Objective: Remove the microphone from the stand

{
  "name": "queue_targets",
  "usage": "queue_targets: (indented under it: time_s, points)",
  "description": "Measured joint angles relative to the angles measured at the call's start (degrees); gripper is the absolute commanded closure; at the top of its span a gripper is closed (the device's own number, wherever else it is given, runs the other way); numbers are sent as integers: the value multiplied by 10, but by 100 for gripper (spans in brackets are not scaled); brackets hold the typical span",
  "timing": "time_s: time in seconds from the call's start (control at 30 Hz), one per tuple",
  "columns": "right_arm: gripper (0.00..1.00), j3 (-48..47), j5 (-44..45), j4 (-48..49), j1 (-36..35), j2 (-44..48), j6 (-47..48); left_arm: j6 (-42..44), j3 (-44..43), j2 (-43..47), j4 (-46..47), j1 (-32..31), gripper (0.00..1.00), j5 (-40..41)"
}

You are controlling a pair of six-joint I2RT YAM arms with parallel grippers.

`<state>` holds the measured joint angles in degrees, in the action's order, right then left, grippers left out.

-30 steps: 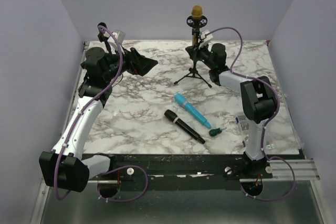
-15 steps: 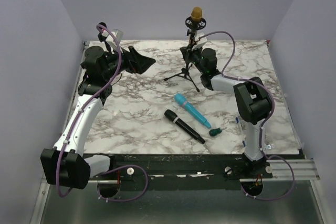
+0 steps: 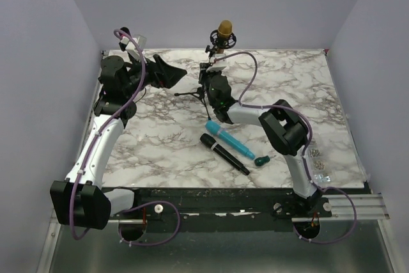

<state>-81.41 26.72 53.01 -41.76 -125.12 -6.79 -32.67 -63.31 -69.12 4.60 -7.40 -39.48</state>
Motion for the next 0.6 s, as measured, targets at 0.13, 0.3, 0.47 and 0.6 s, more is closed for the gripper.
queue_targets:
  time_s: [0.13,0.3,0.47,0.6]
  points:
    - [91,-15,58,1,-21,-11,10,-4,0,0,0,7,11,0]
    - [73,-37,101,-9,-42,-24,16,-10,1,2,0,16,10,0]
    - [66,-40,108,-38,-59,-25,-2,-14,1,2,0,22,10,0]
    - [58,-39,109,-42,-60,-26,4,-16,1,2,3,22,10,0]
